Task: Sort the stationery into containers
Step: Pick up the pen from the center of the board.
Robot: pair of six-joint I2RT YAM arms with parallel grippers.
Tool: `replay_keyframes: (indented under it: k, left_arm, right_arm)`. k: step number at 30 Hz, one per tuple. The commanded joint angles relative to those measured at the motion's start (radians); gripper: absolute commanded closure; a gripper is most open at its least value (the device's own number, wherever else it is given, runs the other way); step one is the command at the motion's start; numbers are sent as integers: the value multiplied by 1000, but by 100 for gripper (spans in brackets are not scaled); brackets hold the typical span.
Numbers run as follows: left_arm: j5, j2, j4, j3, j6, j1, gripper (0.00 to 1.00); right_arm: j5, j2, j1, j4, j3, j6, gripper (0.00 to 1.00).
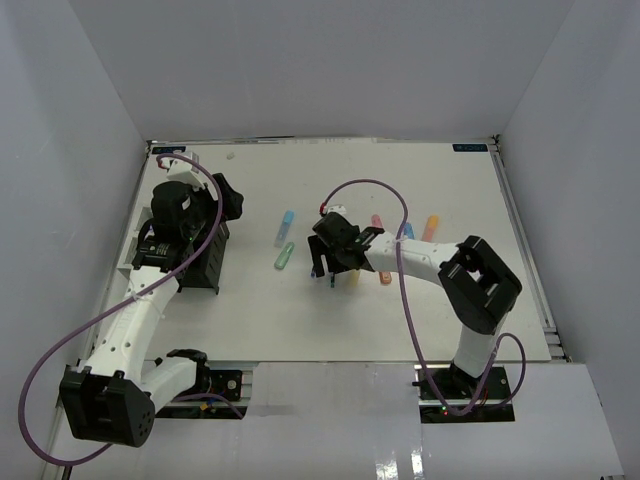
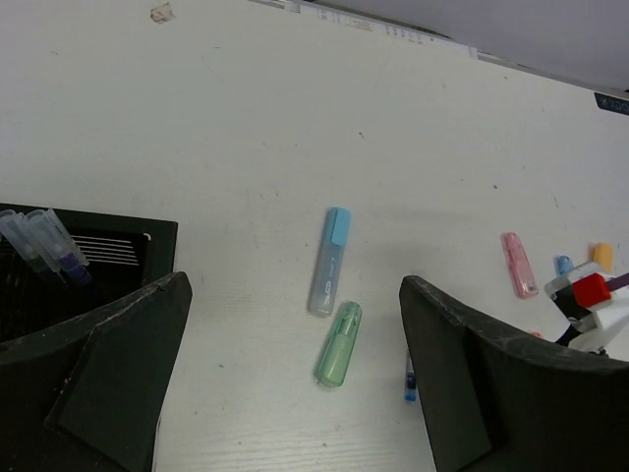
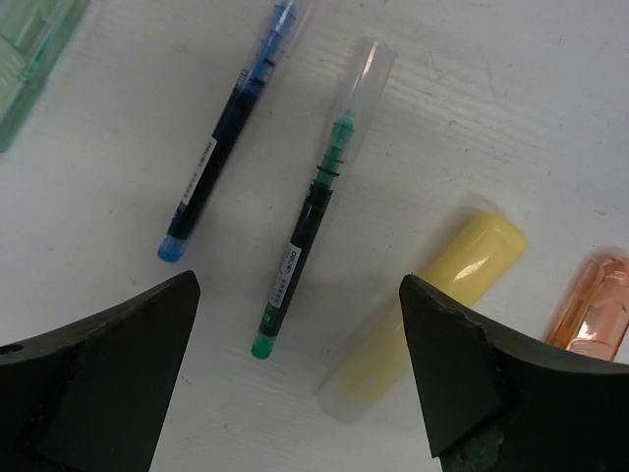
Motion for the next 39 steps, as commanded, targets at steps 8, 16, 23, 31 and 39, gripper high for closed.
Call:
replay_keyframes:
  k: [8, 16, 23, 31, 39]
  left_arm:
    - [29, -30, 6, -4, -20, -2, 2]
    - [34, -30, 5, -7, -23, -3, 2]
    - [58, -20, 9, -7, -28, -5, 2]
    - [178, -17, -3, -18, -98, -6, 2]
    - [347, 29, 11, 5, -276, -70, 2]
  right_arm:
    - [53, 100, 7, -54, 59, 68, 29]
    - [76, 119, 6, -59, 47, 77, 44]
    - [100, 108, -7, -74, 27, 77, 69]
    - [88, 9, -11, -11, -16, 48, 92]
    - [33, -197, 13, 215, -175, -36, 92]
